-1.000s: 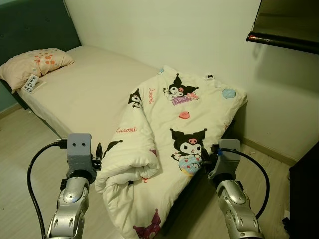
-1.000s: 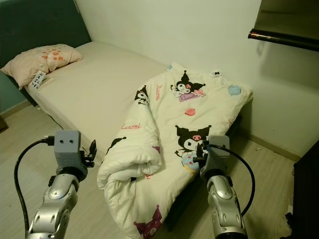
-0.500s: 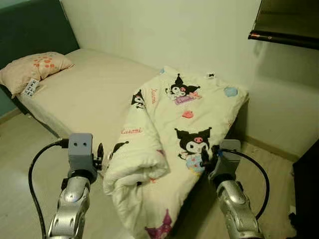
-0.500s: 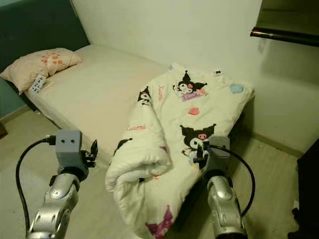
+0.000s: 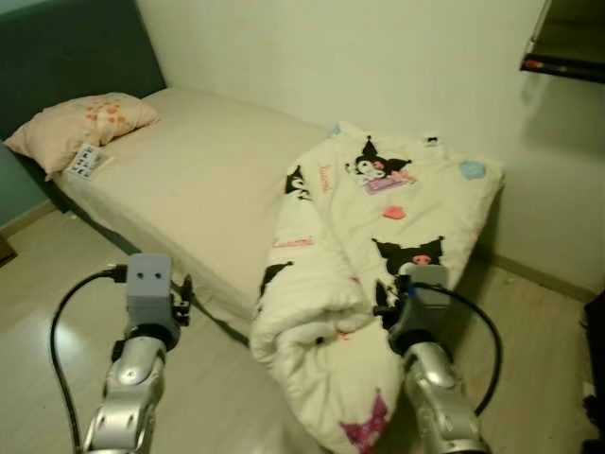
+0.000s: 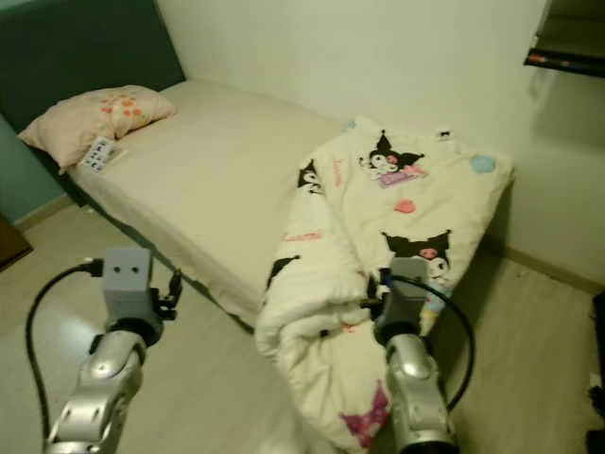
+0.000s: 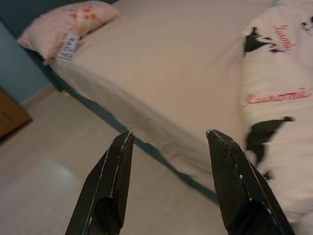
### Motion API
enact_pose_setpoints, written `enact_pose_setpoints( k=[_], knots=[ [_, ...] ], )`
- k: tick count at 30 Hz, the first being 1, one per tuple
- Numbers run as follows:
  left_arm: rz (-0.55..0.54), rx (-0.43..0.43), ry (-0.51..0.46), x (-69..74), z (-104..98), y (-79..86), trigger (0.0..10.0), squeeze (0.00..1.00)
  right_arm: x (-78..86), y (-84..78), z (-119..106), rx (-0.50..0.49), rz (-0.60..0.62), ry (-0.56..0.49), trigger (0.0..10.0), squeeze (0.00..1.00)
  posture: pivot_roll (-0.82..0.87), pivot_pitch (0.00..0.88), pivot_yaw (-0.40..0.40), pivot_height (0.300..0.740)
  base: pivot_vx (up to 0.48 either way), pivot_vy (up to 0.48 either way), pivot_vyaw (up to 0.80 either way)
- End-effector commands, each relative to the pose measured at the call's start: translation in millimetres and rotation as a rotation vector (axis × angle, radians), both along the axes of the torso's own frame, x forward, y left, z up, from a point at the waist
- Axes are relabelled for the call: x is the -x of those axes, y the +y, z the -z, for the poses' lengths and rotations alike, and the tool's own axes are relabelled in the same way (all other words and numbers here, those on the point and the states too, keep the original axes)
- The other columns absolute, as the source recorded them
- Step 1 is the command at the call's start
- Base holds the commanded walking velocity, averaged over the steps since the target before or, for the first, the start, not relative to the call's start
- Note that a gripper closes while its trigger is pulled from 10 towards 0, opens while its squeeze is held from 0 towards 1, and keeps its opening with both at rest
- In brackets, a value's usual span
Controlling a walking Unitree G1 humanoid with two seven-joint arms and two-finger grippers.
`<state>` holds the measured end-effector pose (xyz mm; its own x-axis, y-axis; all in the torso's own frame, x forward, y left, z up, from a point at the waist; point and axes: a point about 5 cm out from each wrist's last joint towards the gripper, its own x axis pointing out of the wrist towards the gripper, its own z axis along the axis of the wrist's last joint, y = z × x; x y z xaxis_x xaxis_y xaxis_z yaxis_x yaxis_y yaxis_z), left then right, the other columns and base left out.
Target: Clean up the room
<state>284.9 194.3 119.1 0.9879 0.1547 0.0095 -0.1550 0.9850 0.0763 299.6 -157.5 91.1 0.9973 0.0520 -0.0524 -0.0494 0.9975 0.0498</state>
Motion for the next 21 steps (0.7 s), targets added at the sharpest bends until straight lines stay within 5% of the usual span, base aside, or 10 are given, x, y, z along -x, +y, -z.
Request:
enact_pose_setpoints(
  k=[1, 9, 21],
  knots=[
    [-0.003, -0.010, 0.019, 2.2, 3.5, 3.8, 10.0, 0.00, 2.5, -1.5, 5.0, -0.016, 0.013, 0.015, 10.0, 0.00, -0.03, 0.098, 0.109, 0.740, 0.000, 0.472, 0.00],
    [0.007, -0.009, 0.018, 1.4, 2.1, 3.7, 10.0, 0.00, 2.2, -0.9, 5.3, -0.023, 0.016, 0.013, 10.0, 0.00, -0.03, 0.096, 0.113, 0.740, 0.000, 0.411, 0.00],
    [0.051, -0.048, 0.010, 0.9, -1.8, -2.4, 10.0, 0.00, 1.5, -0.7, 5.7, -0.037, 0.028, 0.007, 10.0, 0.00, -0.02, 0.085, 0.118, 0.740, 0.000, -0.480, 0.00]
  ],
)
